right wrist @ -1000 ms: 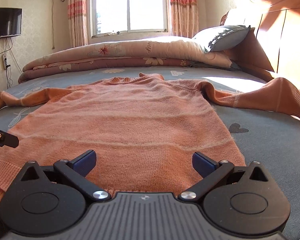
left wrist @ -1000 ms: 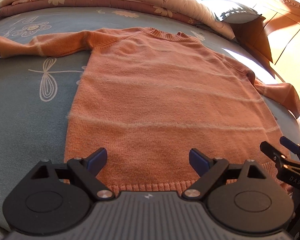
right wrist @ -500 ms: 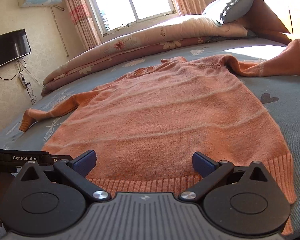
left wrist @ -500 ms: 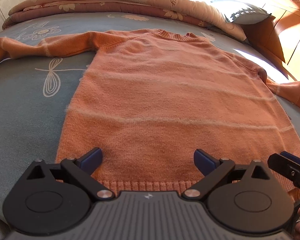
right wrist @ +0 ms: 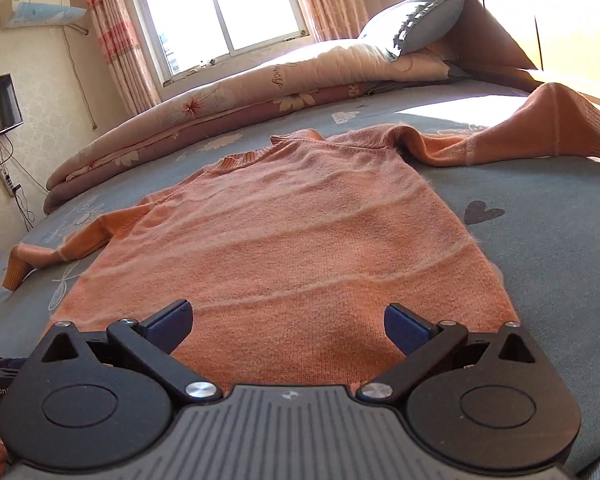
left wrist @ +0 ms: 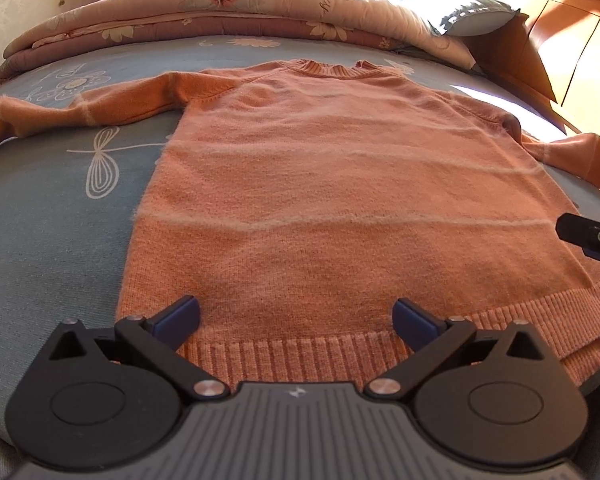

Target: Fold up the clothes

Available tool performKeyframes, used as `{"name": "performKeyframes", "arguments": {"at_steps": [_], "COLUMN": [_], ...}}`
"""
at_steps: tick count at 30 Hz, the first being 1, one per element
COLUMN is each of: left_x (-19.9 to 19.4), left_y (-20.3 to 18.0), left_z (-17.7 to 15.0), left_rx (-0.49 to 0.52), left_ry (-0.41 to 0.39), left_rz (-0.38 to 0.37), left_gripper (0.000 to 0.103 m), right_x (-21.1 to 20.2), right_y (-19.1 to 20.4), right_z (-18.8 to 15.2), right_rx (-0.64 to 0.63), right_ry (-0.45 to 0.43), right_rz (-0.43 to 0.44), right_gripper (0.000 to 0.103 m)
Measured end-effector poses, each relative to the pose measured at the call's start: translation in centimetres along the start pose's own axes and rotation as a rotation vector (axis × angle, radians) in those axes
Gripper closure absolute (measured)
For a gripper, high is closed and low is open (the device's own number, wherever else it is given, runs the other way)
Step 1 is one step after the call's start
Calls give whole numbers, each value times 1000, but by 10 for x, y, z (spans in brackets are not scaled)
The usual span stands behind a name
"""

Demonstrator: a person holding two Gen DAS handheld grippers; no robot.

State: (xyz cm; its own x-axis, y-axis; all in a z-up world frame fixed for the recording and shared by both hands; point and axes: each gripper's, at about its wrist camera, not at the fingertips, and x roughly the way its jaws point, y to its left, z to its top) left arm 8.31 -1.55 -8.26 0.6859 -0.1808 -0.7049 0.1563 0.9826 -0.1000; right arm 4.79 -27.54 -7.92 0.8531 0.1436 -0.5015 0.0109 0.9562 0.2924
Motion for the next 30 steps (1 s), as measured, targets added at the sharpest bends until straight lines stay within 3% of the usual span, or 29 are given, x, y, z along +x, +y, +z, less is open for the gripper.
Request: {"name": "performKeyframes", "arguments": {"at_steps": [4,10,16,30], "left_x": [-4,-6,-7,1], "left_y": [9,17,21,23], "left_z": [-2,-3,-4,9], "left_rx": [-34,-64,-85,-74], "left_ry": [-11,-37,-47,-57], "left_rz": [-40,-79,-101,-154], "left_gripper": [1,1,1,1], "right_x": [30,1,9,-2], "right_y": [1,-30,-7,-15], "right_z": [4,-19,-31,-28], "right_rx": [49,36,-152,-112], "right_ry": [90,34,70,75], "right_rz": [26,-72,-164,-138], "right_gripper": [0,0,0,0]}}
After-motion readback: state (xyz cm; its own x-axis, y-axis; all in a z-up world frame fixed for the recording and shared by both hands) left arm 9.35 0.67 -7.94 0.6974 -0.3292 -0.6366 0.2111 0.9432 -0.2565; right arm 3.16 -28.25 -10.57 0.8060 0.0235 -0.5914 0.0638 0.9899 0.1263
